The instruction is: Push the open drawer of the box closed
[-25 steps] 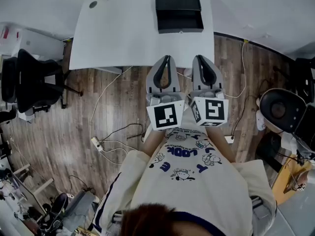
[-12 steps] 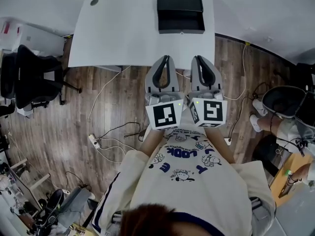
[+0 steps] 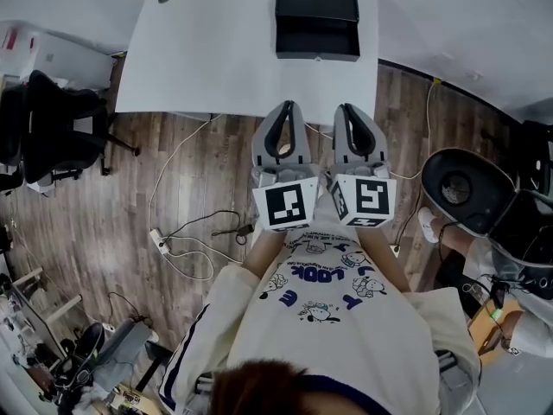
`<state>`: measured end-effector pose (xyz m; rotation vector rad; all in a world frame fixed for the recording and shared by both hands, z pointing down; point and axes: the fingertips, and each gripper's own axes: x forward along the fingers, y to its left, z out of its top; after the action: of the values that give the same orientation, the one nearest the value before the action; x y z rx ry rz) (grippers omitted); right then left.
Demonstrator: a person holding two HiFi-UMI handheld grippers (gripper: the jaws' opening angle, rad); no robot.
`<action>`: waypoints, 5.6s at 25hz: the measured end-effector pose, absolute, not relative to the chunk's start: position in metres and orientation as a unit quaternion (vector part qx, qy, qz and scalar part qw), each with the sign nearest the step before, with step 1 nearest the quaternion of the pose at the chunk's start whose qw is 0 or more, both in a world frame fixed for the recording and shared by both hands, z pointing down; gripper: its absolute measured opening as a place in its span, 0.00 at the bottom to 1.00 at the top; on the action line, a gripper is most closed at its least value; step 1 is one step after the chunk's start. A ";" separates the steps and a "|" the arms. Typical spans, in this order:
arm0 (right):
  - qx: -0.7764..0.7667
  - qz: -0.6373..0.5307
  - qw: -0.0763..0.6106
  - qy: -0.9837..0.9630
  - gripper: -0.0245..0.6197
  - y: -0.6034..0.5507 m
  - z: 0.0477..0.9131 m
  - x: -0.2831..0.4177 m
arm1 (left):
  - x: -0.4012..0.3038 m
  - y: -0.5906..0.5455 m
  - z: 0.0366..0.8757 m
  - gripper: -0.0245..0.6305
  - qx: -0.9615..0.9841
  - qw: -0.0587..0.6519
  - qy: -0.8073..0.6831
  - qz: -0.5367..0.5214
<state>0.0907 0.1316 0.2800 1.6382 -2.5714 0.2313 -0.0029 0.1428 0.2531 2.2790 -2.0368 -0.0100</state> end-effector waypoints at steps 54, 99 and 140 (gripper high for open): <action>0.596 0.203 0.137 -0.765 0.22 -0.038 0.403 0.077 | -0.025 -0.053 0.368 0.07 0.797 0.141 -0.581 0.087; 0.534 0.278 0.244 -0.760 0.17 -0.044 0.513 0.067 | -0.034 -0.054 0.422 0.07 0.767 0.197 -0.599 0.115; 0.540 0.266 0.214 -0.769 0.17 -0.158 0.506 0.059 | -0.035 -0.128 0.420 0.07 0.753 0.198 -0.619 0.107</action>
<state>0.0588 -0.1577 0.5057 1.4994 -2.1338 0.7383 -0.0352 -0.1278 0.4197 2.1067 -1.7308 0.2982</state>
